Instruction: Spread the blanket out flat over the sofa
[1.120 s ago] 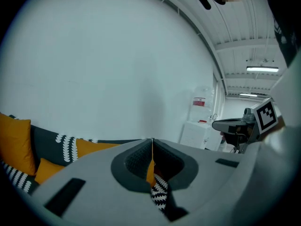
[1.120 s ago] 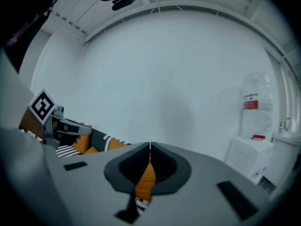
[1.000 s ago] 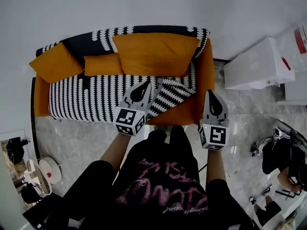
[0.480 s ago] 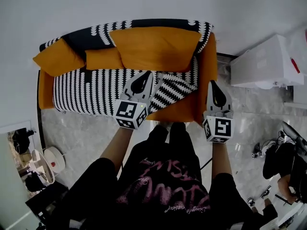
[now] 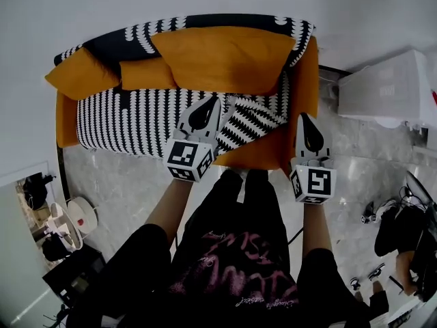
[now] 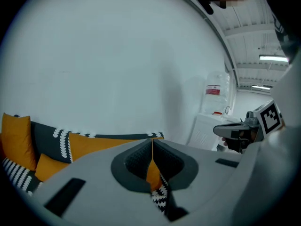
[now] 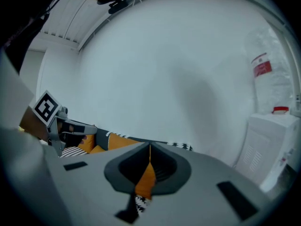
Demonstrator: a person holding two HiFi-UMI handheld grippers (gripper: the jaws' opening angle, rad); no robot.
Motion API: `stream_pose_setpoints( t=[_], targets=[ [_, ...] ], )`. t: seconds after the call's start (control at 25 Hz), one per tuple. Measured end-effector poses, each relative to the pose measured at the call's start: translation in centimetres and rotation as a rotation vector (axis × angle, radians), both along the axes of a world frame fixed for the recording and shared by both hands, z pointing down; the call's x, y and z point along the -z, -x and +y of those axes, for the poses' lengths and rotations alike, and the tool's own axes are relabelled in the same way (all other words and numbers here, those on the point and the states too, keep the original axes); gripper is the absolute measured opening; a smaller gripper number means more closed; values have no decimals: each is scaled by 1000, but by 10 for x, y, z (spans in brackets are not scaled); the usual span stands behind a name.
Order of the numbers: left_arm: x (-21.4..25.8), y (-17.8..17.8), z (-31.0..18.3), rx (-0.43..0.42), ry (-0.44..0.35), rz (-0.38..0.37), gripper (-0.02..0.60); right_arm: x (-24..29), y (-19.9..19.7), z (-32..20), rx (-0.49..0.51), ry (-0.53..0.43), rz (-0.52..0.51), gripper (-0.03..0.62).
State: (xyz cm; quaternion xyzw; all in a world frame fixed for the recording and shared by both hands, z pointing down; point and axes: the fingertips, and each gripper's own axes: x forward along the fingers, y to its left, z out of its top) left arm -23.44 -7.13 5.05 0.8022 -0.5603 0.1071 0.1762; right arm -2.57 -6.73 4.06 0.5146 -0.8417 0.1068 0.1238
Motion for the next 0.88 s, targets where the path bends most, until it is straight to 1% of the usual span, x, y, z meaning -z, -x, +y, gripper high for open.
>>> stream_pose_setpoints(
  t=[0.16, 0.28, 0.48, 0.68, 0.88],
  targets=[
    [-25, -5, -12, 4, 48, 15, 15, -21, 0, -11, -2, 47, -18, 21],
    [-40, -12, -11, -5, 74, 25, 16, -35, 5, -12, 5, 73, -28, 21],
    [-62, -11, -6, 4, 115, 32, 16, -58, 13, -8, 9, 118, -30, 21],
    [-99, -12, -9, 21, 161, 44, 15, -103, 12, -9, 8, 192, -35, 21],
    [-143, -12, -2, 43, 215, 81, 16, -149, 15, -2, 20, 253, -21, 21]
  ],
)
